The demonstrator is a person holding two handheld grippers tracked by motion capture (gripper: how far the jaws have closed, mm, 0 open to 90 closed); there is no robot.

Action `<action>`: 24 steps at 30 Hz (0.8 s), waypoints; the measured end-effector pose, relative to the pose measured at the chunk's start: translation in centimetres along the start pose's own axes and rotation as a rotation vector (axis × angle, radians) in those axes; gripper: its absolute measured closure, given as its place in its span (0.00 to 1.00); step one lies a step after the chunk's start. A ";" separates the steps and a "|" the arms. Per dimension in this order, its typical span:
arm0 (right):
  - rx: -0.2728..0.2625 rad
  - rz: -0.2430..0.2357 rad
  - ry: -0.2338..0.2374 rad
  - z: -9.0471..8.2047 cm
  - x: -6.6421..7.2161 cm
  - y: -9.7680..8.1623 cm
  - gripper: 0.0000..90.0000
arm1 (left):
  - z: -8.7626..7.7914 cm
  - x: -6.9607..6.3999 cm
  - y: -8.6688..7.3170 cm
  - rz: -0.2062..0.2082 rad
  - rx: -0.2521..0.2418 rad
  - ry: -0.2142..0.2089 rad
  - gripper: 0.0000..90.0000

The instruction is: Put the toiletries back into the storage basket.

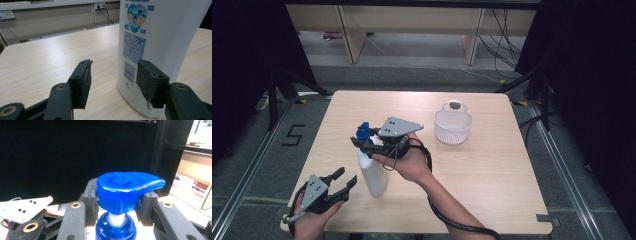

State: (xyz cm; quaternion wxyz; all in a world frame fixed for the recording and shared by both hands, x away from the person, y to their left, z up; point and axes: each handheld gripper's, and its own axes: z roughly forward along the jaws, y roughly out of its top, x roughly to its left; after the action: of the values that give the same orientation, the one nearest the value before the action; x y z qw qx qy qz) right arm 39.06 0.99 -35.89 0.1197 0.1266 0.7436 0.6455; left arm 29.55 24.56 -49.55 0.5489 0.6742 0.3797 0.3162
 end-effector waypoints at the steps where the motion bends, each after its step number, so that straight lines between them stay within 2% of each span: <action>1: 0.000 0.000 0.000 0.0 0.0 0.0 0.67 | 0.0 0.0 0.0 0.000 0.000 0.000 0.50; 2: 0.002 0.017 0.005 0.0 0.1 0.0 0.67 | 0.0 0.0 0.0 0.000 0.001 0.000 0.50; 4: 0.009 0.040 -0.028 -0.1 0.5 0.0 0.67 | -0.1 0.0 0.0 0.000 0.013 0.007 0.50; 5: -0.014 0.003 -0.020 0.1 0.3 0.0 0.67 | -0.1 0.0 -0.1 -0.002 0.014 0.007 0.50; 7: 0.001 0.028 -0.052 -0.1 0.5 0.0 0.67 | -0.1 0.0 -0.1 -0.003 0.015 0.007 0.50; 9: -0.012 0.020 -0.074 0.0 0.4 0.0 0.67 | -0.1 0.0 -0.1 -0.004 0.015 0.008 0.50; 12: -0.004 0.022 -0.087 -0.3 0.4 0.1 0.67 | 0.0 0.1 -0.1 -0.007 0.000 0.003 0.50; 13: -0.007 0.044 -0.095 -0.4 0.6 0.0 0.67 | 0.0 0.2 -0.2 -0.005 0.001 0.002 0.50; 14: -0.007 0.044 -0.095 -0.4 0.6 0.0 0.67 | -0.1 0.1 -0.2 -0.009 0.009 0.010 0.50; 16: -0.020 0.030 -0.126 -1.0 0.4 0.3 0.67 | -0.1 0.2 -0.2 -0.009 0.011 0.008 0.50; 19: -0.019 0.058 -0.144 -1.8 0.5 0.8 0.67 | 0.0 0.2 -0.2 -0.011 0.015 0.006 0.50; 22: -0.043 0.035 -0.193 -2.9 0.3 1.4 0.67 | 0.1 0.1 -0.3 -0.009 0.018 0.004 0.50; 24: -0.047 0.063 -0.209 -3.7 0.2 1.6 0.67 | 0.2 0.1 -0.3 -0.008 0.021 0.001 0.51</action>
State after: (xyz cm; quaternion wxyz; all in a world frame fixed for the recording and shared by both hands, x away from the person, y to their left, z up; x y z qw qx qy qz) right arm 37.64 -2.17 -33.79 0.1791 0.2139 0.7074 0.6494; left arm 29.69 24.56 -49.89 0.5430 0.6782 0.3859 0.3102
